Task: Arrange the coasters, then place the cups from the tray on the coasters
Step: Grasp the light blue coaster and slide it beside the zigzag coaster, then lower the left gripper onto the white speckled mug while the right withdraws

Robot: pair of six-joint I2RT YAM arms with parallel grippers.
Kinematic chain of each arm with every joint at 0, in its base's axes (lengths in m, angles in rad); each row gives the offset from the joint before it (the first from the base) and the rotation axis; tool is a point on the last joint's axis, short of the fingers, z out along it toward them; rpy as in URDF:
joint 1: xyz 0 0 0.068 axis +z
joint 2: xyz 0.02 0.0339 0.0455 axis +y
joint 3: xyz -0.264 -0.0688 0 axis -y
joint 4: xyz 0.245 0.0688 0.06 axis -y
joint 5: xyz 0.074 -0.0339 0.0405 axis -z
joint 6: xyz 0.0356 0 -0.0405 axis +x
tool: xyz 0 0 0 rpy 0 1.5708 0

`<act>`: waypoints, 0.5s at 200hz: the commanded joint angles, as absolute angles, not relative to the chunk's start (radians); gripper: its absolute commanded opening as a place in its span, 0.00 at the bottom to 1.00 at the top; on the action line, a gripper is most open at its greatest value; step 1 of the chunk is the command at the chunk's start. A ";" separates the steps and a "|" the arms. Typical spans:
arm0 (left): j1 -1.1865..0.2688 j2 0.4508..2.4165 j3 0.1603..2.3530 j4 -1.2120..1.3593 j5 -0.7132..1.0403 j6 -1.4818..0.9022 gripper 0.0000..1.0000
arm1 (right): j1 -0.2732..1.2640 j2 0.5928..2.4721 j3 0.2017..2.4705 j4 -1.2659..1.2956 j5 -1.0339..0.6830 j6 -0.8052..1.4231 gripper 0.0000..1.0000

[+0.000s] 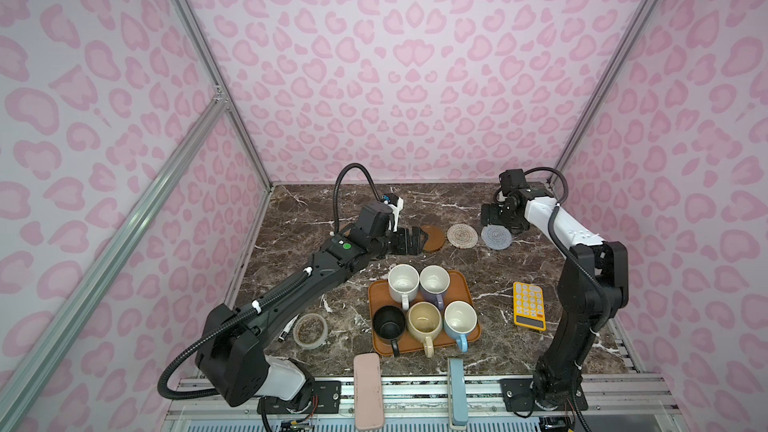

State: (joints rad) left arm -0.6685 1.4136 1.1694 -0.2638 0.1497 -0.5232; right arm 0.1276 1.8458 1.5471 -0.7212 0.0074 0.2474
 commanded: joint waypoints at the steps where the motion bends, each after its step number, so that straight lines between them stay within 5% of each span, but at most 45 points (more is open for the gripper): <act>1: -0.667 1.364 1.132 -0.272 0.126 -0.533 0.98 | 0.151 1.760 1.496 -0.686 -0.002 0.249 0.99; 100: -0.672 1.166 0.953 -0.431 0.066 -0.576 0.98 | 0.386 1.412 1.224 -0.613 -0.142 0.247 0.99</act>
